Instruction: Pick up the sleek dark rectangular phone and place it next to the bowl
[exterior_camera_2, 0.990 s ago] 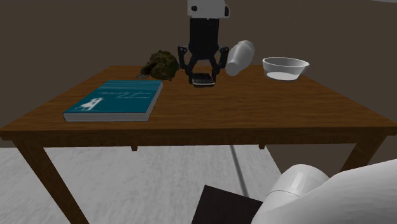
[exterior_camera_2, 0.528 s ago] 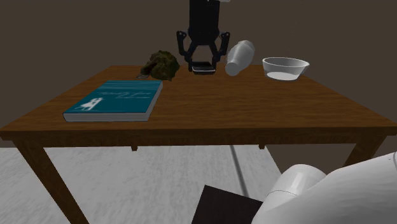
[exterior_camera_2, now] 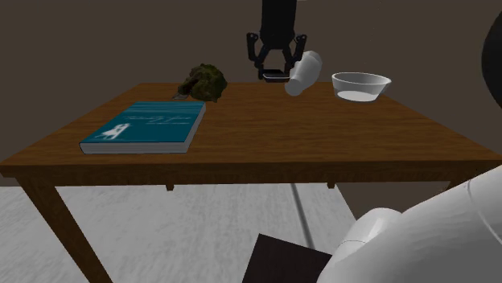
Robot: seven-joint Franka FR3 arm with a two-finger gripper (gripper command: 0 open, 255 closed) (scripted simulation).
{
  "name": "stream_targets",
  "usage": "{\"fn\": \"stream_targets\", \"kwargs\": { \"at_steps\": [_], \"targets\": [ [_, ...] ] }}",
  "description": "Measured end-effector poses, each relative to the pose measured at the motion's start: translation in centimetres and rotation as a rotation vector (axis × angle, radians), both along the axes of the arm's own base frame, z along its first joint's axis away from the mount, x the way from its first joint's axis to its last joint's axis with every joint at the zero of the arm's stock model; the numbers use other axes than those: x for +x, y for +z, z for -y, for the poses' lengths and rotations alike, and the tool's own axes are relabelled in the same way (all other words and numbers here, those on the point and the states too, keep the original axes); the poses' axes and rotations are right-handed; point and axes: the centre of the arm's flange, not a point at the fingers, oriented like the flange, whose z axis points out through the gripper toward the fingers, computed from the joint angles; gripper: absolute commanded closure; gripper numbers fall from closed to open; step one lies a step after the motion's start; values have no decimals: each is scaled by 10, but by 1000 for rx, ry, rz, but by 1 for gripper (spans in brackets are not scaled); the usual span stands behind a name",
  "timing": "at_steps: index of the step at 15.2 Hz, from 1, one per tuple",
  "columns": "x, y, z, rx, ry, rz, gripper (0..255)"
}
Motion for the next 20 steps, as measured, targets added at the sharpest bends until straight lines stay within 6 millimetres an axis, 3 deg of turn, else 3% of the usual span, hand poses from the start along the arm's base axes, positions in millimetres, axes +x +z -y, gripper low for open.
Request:
{"fn": "stream_targets", "kwargs": {
  "at_steps": [15,20],
  "targets": [
    [-51,1,193,0,-3,-1,255],
    [-70,3,248,-3,-5,-1,255]
  ]
}}
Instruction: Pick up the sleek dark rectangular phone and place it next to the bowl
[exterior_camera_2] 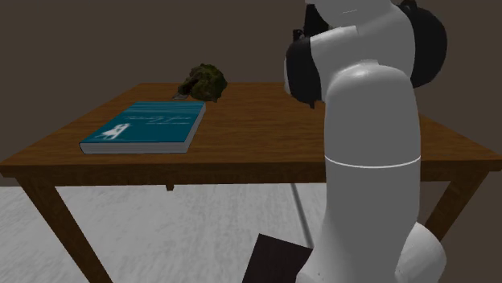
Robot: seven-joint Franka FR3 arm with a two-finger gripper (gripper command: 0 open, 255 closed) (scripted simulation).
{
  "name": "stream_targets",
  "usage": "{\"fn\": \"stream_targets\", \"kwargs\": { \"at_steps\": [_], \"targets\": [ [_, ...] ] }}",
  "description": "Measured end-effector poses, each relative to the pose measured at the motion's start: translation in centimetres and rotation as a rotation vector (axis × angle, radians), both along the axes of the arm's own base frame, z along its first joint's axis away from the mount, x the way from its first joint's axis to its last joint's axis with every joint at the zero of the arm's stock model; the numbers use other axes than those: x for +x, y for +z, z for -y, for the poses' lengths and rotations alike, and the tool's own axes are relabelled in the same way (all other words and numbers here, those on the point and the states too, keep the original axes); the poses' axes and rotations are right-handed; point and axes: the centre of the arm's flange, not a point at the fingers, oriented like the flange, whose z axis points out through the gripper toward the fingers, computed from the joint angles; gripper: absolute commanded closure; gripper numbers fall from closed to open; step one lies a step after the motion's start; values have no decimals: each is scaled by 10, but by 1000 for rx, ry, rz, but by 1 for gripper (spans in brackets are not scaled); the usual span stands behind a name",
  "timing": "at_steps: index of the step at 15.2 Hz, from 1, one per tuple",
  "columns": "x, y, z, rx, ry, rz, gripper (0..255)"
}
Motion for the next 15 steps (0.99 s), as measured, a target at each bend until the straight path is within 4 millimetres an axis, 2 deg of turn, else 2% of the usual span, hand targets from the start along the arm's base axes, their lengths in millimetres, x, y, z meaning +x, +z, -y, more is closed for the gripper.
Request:
{"fn": "stream_targets", "kwargs": {
  "at_steps": [3,15],
  "targets": [
    [0,-14,12,3,5,0,255],
    [-1,-77,14,3,6,0,255]
  ]
}}
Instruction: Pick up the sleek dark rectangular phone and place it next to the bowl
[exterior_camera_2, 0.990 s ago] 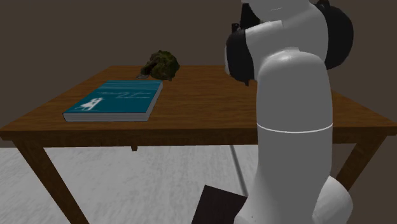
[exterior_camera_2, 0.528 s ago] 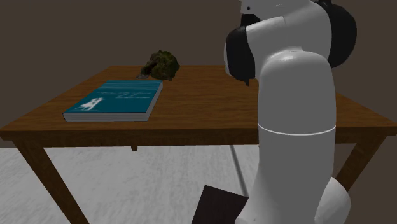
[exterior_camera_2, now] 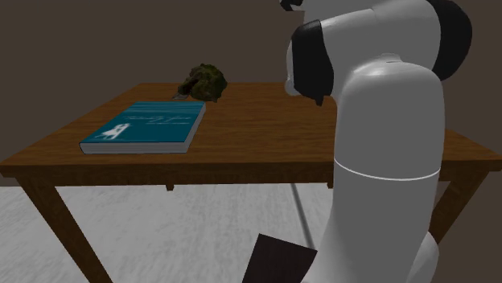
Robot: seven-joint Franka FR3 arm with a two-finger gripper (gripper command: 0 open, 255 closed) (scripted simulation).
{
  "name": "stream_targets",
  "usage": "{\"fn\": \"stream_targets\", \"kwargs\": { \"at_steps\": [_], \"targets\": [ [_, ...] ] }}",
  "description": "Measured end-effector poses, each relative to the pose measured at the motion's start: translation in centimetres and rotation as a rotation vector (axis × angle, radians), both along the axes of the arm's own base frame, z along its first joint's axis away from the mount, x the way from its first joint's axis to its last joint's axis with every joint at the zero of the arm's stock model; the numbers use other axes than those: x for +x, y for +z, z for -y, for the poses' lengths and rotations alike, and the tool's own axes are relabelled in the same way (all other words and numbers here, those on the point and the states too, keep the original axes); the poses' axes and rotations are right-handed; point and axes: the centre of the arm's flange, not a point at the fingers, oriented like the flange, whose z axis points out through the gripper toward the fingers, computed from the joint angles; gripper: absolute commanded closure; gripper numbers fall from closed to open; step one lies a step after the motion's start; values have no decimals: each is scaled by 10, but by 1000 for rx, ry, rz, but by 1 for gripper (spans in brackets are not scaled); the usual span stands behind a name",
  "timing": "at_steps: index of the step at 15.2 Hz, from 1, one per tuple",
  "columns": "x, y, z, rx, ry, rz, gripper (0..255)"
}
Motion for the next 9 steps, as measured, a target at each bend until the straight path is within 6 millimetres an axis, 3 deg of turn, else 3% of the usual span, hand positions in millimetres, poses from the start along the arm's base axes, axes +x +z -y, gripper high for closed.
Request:
{"fn": "stream_targets", "kwargs": {
  "at_steps": [9],
  "targets": [
    [0,-48,-1,0,0,0,255]
  ]
}}
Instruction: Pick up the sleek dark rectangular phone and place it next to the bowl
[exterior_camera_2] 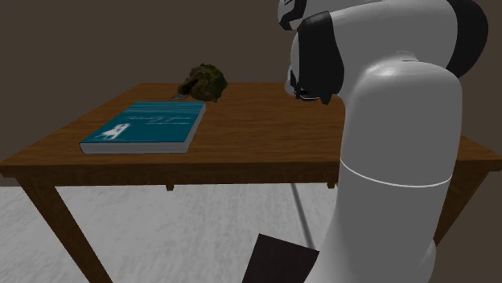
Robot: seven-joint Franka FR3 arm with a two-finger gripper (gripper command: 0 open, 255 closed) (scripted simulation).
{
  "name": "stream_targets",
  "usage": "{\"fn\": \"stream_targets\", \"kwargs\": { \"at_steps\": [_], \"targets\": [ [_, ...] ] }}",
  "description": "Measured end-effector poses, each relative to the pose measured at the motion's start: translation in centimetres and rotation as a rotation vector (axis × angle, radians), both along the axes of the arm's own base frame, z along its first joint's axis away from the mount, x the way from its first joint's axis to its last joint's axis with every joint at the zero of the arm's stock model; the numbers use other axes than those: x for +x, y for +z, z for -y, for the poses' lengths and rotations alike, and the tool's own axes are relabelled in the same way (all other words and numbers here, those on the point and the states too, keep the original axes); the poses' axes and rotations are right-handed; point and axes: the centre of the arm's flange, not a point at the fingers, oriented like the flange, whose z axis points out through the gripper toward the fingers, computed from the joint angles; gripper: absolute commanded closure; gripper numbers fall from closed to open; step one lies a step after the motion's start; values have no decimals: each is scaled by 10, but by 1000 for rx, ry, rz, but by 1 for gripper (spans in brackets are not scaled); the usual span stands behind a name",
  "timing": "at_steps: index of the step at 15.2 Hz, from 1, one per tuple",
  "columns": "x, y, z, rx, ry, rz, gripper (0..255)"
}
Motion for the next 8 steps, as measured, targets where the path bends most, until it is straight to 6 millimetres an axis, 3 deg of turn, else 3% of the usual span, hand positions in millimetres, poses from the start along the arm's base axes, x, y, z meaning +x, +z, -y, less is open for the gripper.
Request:
{"fn": "stream_targets", "kwargs": {
  "at_steps": [4,8],
  "targets": [
    [0,-18,0,0,0,0,255],
    [0,-21,1,0,0,0,255]
  ]
}}
